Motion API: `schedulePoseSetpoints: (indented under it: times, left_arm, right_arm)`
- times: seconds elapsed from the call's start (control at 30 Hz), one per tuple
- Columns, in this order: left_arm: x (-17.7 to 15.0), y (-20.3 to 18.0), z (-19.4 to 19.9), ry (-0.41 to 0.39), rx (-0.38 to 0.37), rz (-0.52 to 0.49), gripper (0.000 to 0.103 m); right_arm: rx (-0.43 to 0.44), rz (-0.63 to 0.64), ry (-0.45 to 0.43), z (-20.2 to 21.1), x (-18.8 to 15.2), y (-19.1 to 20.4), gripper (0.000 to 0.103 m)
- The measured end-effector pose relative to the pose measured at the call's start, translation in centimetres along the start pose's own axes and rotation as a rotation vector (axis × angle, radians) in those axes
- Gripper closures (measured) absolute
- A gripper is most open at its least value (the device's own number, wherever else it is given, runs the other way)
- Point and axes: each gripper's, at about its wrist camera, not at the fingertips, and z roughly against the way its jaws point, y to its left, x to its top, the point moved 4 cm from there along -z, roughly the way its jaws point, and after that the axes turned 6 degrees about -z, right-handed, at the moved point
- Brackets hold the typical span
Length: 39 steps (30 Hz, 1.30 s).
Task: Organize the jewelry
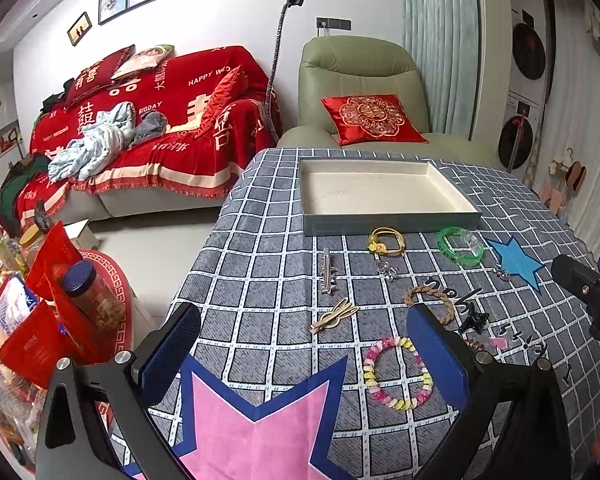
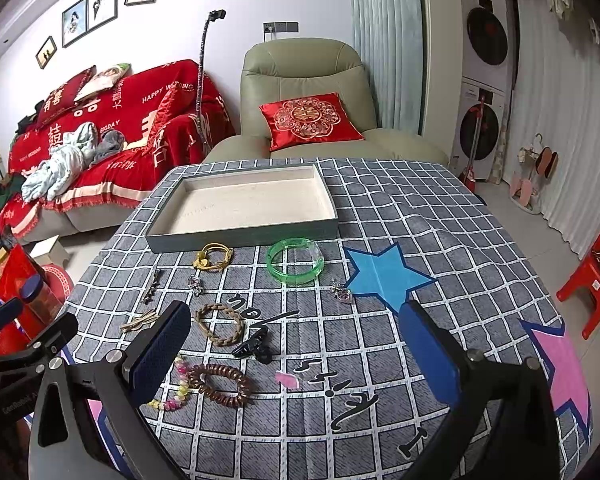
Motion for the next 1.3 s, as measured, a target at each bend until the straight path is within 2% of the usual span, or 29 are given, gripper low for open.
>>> schedulePoseSetpoints:
  times: [1.3]
  left_arm:
    - [0.06,0.42,-0.2,0.004,0.0,0.008,0.0]
  right_arm:
    - [0.004,-0.005,0.001,-0.2,0.28,-0.16,0.0]
